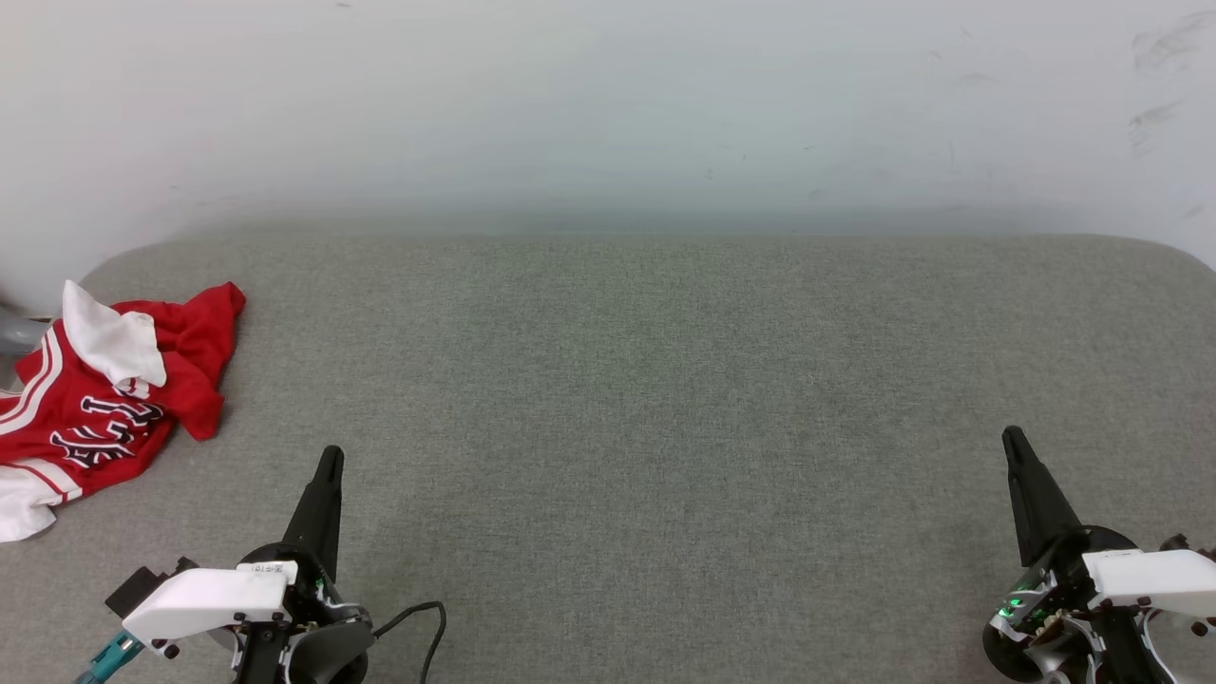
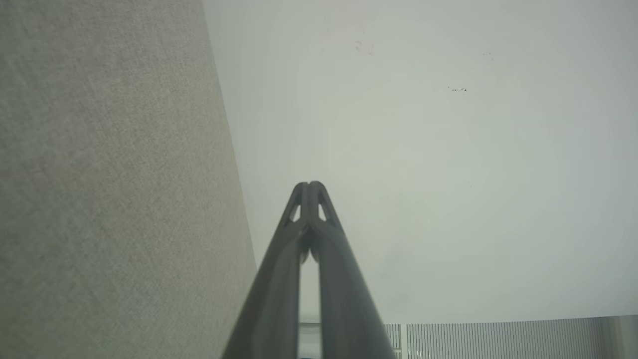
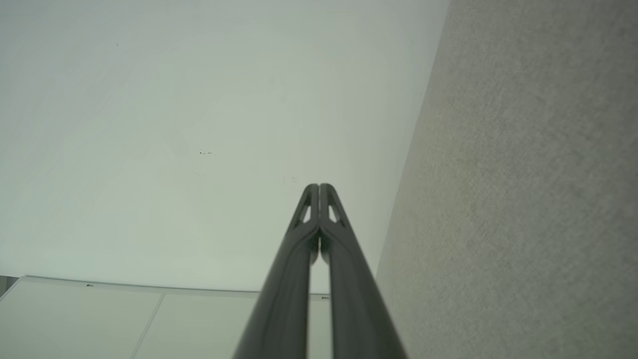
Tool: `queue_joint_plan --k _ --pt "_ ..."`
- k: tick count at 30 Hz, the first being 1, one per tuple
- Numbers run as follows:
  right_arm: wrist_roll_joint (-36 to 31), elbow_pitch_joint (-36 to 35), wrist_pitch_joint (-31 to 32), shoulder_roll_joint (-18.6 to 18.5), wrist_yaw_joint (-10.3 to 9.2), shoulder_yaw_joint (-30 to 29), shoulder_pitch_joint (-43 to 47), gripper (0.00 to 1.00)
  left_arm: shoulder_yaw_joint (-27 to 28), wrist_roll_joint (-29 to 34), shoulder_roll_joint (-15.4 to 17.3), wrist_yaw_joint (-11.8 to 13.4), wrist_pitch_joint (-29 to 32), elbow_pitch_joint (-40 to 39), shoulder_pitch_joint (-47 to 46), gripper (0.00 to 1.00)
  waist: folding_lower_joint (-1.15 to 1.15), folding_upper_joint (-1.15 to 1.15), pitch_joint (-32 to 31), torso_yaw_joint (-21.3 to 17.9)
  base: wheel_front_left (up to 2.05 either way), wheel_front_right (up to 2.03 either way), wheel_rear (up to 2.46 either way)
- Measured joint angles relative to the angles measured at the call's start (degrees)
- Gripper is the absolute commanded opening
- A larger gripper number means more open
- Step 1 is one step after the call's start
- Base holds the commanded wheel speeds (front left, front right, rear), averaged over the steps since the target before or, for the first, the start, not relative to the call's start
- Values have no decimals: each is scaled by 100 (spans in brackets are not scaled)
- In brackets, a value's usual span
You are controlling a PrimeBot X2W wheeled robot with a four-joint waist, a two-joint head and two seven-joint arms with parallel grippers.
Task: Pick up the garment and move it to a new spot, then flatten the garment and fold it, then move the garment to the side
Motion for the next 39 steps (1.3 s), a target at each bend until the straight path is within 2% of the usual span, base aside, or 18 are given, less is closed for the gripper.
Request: queue_joint_plan --k 26,27,35,39 --pt "1 9 0 0 0 0 6 0 -2 0 -1 0 -2 9 4 0 0 0 0 0 0 0 0" --pt "2 46 -1 0 0 3 31 100 -11 0 -3 0 -7 53 21 100 0 0 0 0 0 0 0" --pt "-89 245 -125 4 -1 32 267 100 -45 85 -25 1 -138 185 241 100 0 0 5 0 0 0 0" --pt "-494 177 -246 7 -1 0 267 100 5 515 -25 14 -248 114 241 100 0 0 12 -1 0 0 0"
